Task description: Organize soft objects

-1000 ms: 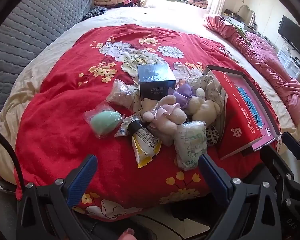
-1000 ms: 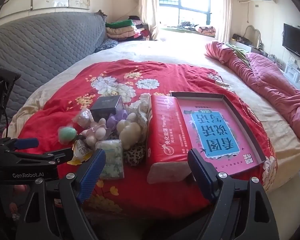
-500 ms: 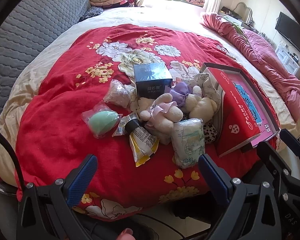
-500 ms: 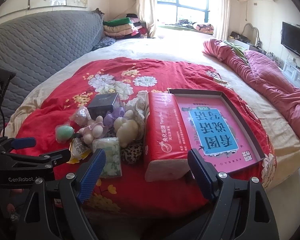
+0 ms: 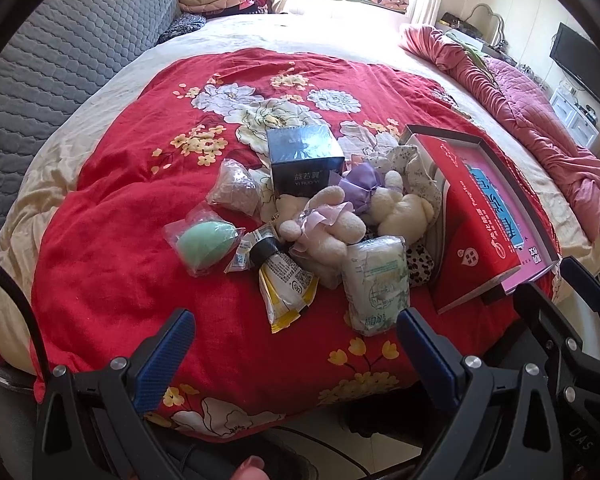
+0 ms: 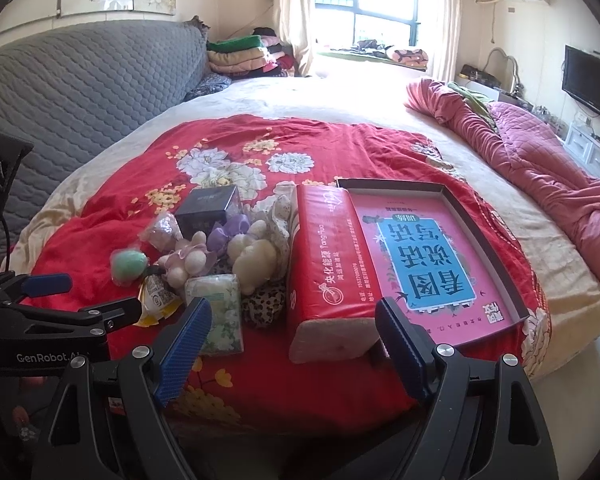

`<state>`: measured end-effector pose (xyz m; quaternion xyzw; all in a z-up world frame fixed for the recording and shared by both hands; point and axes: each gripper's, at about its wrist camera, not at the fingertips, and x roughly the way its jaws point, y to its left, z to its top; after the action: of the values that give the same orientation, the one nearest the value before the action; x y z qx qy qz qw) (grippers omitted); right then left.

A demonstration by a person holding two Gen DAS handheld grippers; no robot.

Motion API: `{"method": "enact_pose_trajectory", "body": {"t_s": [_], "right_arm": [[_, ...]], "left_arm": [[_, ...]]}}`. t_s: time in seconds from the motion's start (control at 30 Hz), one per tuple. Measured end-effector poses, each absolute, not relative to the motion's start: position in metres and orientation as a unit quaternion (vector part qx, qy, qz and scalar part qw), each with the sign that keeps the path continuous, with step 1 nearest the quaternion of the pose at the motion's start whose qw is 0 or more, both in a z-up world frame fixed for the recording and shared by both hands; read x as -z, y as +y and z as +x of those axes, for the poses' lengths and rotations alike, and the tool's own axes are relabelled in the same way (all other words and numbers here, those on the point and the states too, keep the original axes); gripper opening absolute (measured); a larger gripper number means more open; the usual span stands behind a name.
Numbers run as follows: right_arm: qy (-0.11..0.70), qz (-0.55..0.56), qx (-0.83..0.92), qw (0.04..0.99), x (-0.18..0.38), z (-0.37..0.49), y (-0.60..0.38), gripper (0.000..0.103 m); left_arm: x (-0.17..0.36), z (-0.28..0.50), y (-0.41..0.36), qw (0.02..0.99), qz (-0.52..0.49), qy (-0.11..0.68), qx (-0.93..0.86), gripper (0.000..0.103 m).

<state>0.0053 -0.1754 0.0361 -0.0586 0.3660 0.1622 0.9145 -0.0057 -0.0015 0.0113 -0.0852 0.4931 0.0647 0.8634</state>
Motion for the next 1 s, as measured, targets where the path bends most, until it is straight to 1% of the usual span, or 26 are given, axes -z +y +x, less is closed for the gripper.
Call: {"method": "enact_pose_trajectory", "body": {"t_s": [1.0], "right_arm": [[0.365,-0.06,-0.16,0.915,-0.0378,0.0052,-0.1729,0.085]], "left_arm": [[-0.0104,-0.0059,-0.0012,0.863,-0.084,0.494,-0.062,0.101]]}}
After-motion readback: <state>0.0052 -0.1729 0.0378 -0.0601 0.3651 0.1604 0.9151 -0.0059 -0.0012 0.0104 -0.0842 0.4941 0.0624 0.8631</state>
